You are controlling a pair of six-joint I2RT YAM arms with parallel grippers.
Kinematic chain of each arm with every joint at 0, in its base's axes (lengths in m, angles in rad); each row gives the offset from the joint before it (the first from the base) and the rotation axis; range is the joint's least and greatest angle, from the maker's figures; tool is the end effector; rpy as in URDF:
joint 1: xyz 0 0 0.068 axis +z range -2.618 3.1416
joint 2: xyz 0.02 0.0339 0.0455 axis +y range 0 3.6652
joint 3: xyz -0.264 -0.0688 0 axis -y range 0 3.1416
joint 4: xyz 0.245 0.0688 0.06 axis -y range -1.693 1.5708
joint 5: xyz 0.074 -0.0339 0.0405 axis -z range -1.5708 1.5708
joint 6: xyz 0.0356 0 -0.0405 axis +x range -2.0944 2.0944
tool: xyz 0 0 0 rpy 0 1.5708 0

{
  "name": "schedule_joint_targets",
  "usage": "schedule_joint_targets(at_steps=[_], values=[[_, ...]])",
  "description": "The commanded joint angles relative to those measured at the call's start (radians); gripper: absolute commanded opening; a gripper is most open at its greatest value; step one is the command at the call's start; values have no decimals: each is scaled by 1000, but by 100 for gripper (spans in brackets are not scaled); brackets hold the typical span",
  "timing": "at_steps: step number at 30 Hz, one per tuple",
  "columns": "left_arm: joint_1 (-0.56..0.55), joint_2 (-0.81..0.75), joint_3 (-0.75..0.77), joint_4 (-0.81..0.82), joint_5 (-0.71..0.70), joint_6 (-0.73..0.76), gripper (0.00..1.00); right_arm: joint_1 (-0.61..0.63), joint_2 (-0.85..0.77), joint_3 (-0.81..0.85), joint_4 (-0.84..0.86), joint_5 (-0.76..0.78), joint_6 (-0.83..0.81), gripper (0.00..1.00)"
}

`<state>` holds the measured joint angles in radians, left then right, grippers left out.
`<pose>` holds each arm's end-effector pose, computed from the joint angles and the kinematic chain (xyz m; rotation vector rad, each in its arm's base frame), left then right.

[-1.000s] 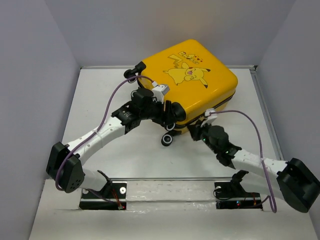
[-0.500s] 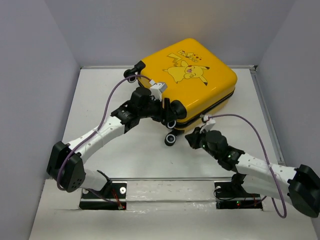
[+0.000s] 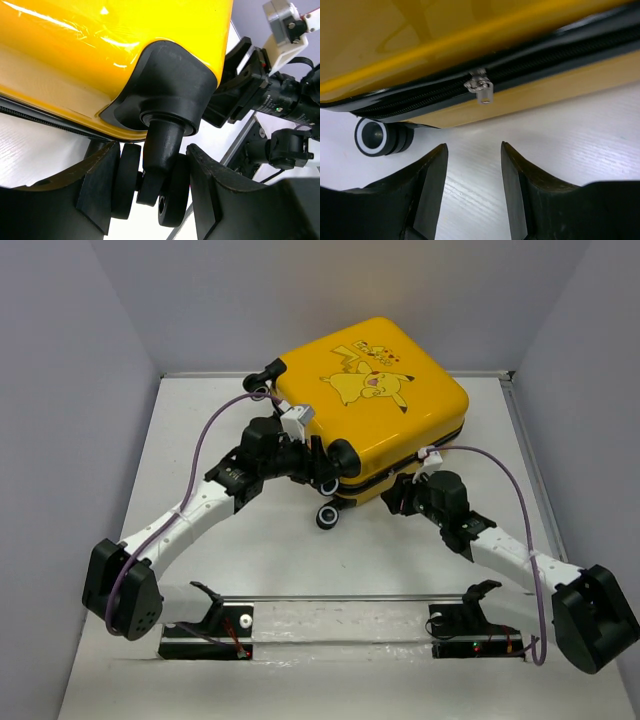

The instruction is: Pack the luggage

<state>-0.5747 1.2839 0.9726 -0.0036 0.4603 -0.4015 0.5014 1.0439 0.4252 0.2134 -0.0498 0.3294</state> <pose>0.2412 -0.1750 0.3160 0.5058 1.9396 -1.0817 0.1941 0.1084 0.2053 -0.2069 2.0127 0.5842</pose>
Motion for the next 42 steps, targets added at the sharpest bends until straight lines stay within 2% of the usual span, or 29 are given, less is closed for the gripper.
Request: schedule_joint_targets(at_steps=[1, 5, 8, 12, 15, 17, 21, 23, 25, 31, 35, 39, 42], values=[[44, -100, -3, 59, -71, -42, 6, -18, 86, 69, 139, -59, -101, 53], [45, -130, -20, 47, -77, -34, 6, -54, 111, 87, 142, 34, -101, 52], [45, -144, -20, 34, -78, -31, 6, -80, 119, 80, 187, 15, -104, 52], [45, -143, -29, 36, -75, -34, 6, -80, 163, 87, 254, -41, -135, 52], [45, -140, -44, 39, -77, -36, 6, -80, 182, 78, 339, -172, -124, 52], [45, -135, -54, 43, -74, -37, 6, -80, 194, 69, 401, -203, -104, 51], [45, -130, -58, 45, -72, -37, 6, -80, 200, 75, 435, -269, -93, 50], [45, -130, -60, 45, -72, -39, 6, -80, 196, 73, 452, -262, -92, 48], [45, -132, -63, 47, -72, -37, 6, -80, 197, 81, 455, -251, -96, 40], [45, -133, -69, 39, -81, -33, 6, -80, 170, 57, 503, -246, -79, 27], [45, -129, -66, 37, -78, -33, 6, -80, 157, 55, 509, -214, -64, 7], [45, -138, -61, 21, -101, -25, 6, -80, 157, 66, 426, -89, -50, 7], [53, -147, -57, 5, -127, -5, 6, -107, 140, 63, 319, 133, -32, 7]])
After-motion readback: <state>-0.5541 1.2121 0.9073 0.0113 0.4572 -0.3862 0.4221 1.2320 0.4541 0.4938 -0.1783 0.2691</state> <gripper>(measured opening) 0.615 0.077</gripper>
